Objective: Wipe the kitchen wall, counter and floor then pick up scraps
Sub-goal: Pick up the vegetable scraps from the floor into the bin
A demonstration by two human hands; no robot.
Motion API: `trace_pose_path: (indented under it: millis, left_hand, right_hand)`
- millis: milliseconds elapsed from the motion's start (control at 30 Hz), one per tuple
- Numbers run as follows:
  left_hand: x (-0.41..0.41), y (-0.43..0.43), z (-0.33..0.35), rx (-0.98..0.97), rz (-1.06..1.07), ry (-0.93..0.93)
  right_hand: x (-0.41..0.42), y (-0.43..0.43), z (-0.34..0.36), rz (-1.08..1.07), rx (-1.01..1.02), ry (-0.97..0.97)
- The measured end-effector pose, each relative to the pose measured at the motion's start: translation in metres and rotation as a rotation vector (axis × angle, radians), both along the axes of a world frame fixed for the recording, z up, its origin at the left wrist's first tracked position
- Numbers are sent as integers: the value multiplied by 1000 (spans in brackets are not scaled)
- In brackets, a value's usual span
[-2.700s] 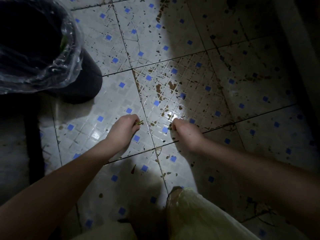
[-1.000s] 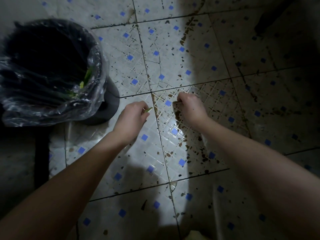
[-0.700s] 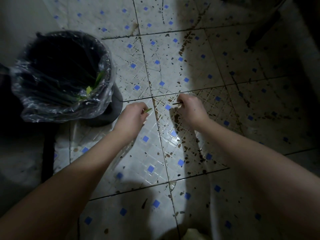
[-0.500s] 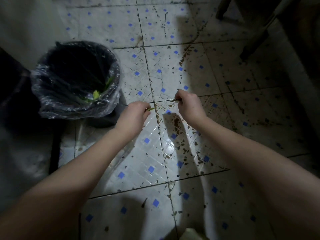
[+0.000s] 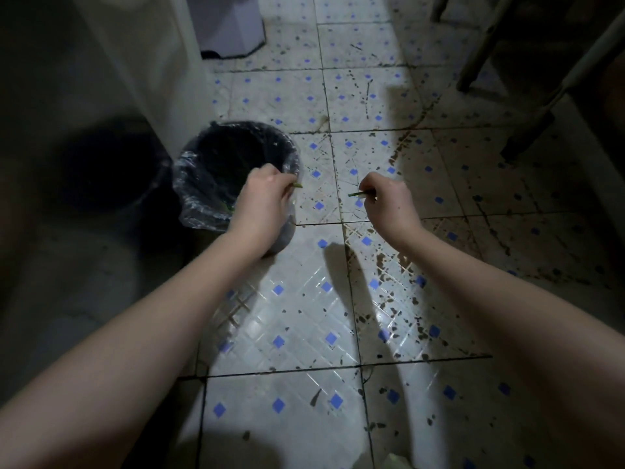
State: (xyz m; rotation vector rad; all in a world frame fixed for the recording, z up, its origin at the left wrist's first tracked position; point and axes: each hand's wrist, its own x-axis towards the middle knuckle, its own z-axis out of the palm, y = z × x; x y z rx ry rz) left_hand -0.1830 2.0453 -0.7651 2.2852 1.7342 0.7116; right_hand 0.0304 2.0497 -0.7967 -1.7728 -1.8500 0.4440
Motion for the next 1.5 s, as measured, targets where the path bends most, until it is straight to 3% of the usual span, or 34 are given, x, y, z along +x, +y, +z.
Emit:
trace_pose_path:
  millis: [200, 433, 667, 1233, 1400, 1500]
  left_hand:
    - [-33, -3, 6, -38, 167, 48]
    - [-52, -12, 10, -85, 220, 170]
    - [-66, -17, 12, -171, 315, 355]
    - [-61, -22, 20, -214, 376, 311]
    - [-59, -17, 22, -220, 388, 299]
    - [-58, -15, 22, -222, 391, 290]
  right_hand:
    - [-25, 6, 20, 3, 109, 67]
    - [-69, 15, 37, 89, 177, 168]
    - [-103, 22, 35, 201, 204, 119]
    - [-120, 27, 36, 240, 118, 152]
    - [-115, 26, 37, 233, 103, 9]
    - [-109, 25, 36, 195, 94, 87]
